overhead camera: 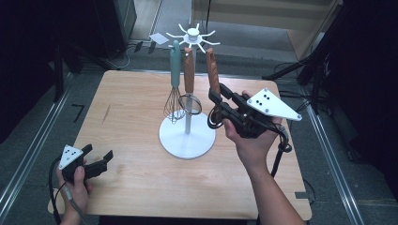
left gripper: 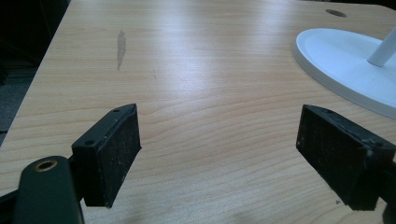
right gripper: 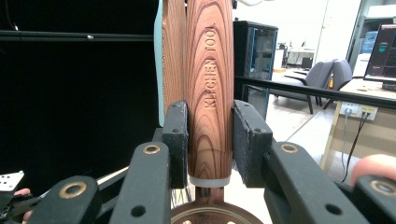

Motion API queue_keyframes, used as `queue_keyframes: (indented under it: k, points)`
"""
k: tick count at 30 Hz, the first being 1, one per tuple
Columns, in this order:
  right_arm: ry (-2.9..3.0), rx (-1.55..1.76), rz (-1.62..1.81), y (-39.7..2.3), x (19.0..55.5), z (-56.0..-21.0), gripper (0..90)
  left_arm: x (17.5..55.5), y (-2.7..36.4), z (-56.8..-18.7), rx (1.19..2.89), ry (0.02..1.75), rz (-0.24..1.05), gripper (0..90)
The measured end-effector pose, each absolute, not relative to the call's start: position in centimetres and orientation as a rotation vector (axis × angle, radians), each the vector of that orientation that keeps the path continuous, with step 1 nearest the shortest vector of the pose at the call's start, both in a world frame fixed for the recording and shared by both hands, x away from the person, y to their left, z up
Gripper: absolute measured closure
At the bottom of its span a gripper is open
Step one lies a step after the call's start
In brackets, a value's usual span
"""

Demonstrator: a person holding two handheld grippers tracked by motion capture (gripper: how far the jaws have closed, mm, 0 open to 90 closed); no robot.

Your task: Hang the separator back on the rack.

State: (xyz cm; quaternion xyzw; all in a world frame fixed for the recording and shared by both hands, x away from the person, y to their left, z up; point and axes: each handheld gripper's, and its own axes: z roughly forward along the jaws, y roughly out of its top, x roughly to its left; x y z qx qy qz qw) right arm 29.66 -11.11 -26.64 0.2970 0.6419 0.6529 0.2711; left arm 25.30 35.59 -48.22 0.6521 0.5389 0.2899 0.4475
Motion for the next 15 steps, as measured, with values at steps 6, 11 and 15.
queue_keyframes:
  k: [6,11,15]
  points:
    - [1.724,0.817,1.754,-10.86,30.10,-26.71,70.4,25.28,35.62,-48.21,1.616,1.334,0.716,14.1]
    - [1.734,0.825,1.744,-10.68,30.40,-26.74,70.4,25.27,35.63,-48.22,1.616,1.334,0.716,14.1]
    - [1.737,0.825,1.742,-10.51,30.63,-26.82,70.4,25.26,35.64,-48.22,1.615,1.335,0.716,14.1]
